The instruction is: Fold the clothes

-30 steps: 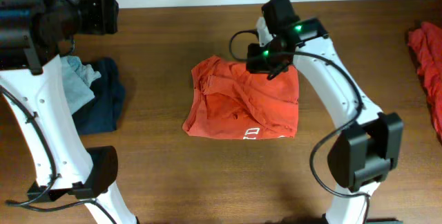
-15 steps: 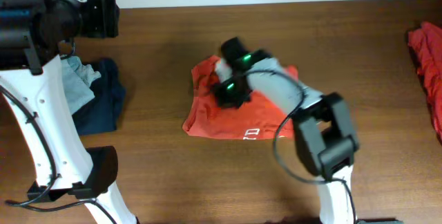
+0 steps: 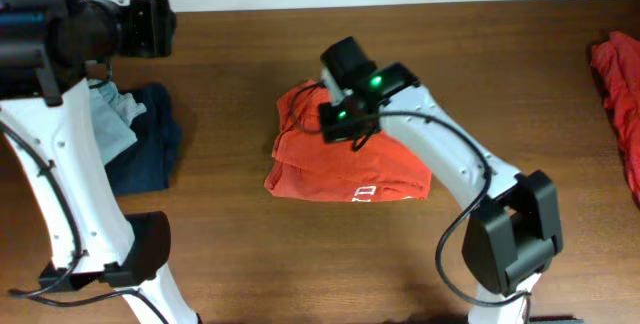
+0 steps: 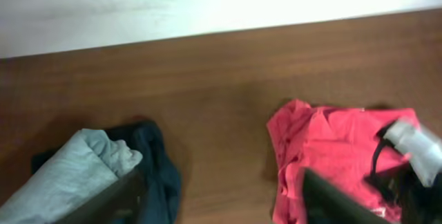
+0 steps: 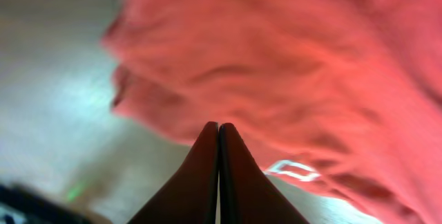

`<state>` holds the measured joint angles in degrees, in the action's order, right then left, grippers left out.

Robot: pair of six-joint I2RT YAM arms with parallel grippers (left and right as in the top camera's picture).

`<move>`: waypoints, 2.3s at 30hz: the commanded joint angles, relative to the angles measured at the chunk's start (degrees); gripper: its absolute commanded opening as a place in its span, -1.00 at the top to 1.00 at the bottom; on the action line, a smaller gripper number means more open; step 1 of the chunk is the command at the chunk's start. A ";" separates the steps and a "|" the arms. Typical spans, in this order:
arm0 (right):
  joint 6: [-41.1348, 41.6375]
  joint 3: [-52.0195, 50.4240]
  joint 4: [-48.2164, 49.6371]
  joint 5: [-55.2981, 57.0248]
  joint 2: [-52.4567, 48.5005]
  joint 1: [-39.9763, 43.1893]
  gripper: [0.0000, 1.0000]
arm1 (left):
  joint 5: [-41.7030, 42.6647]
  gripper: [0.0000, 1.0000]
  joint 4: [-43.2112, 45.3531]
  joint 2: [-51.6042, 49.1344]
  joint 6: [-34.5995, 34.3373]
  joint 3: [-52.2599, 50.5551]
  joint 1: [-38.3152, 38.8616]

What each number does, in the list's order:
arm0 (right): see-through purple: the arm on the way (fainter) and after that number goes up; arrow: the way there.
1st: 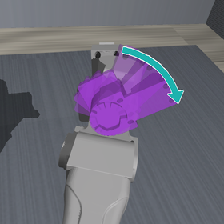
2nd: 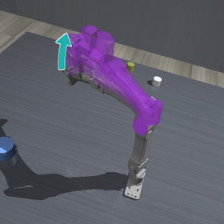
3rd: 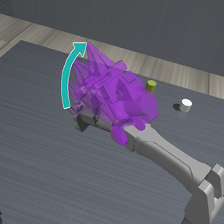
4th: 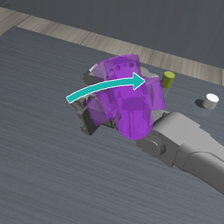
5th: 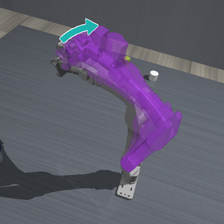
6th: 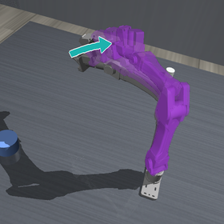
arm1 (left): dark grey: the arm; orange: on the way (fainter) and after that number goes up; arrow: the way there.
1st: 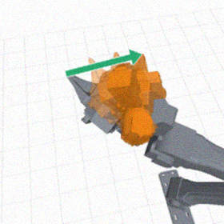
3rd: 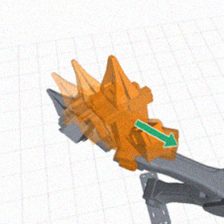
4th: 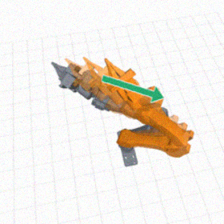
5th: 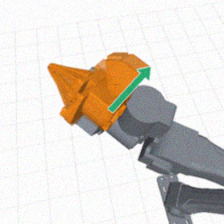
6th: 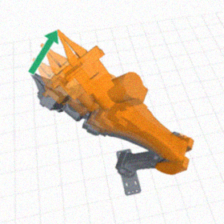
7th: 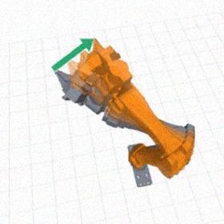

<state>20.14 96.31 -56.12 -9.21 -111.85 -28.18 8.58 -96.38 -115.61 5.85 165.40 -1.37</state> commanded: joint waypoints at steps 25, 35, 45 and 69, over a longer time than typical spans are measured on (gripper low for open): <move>2.56 -22.38 -1.33 -9.62 -2.36 6.03 0.91 | 6.75 -0.12 36.39 -6.60 22.56 -50.86 18.53; 1.14 -22.40 -2.99 -6.60 -2.32 6.05 0.91 | 7.30 -0.30 57.29 -7.19 22.56 -67.01 20.24; 1.14 -22.40 -1.95 -6.60 -2.32 6.08 0.91 | 13.07 0.27 58.21 -11.63 22.53 -68.22 22.69; -1.46 -22.32 -2.19 -5.18 -1.27 6.14 0.91 | -11.65 -0.24 48.22 -3.56 2.56 -65.79 15.76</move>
<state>21.65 74.65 -58.17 -16.12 -115.33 -21.85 -2.22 -45.32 -125.84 9.10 97.45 14.00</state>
